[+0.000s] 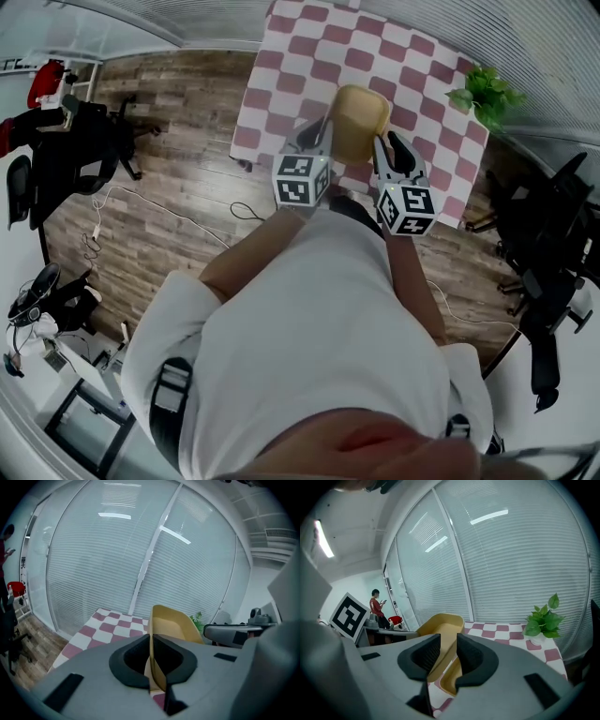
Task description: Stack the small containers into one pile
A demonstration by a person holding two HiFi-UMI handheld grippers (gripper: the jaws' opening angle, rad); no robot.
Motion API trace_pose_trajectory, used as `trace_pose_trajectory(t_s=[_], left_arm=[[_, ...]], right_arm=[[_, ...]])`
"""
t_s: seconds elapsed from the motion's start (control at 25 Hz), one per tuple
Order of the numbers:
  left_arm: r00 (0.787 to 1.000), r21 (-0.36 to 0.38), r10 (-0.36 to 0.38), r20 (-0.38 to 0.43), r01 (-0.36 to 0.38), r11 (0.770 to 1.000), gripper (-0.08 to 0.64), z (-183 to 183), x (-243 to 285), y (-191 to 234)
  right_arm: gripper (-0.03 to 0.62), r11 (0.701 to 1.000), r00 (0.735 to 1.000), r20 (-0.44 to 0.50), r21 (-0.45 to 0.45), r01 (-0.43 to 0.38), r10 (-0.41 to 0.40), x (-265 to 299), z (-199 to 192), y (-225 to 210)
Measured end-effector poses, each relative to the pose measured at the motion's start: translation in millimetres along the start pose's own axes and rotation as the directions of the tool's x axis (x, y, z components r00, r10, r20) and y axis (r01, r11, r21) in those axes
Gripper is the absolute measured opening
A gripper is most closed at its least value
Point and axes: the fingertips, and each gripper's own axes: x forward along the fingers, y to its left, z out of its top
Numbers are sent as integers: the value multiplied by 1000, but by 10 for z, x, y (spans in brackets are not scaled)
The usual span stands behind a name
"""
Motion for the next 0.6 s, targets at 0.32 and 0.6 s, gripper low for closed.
trace_pose_trajectory(t_s=[0.32,0.6], left_arm=[[999,-24,22,24,-22,999,43,-180,-6,-571],[999,-20,16,31,-15,1000,43,-151,-25,-604]], right_arm=[[115,999,999,-10,-5,-45,45,-363,-134,-360],[115,999,999,-23,6,-47,47,-374,-179,-384]])
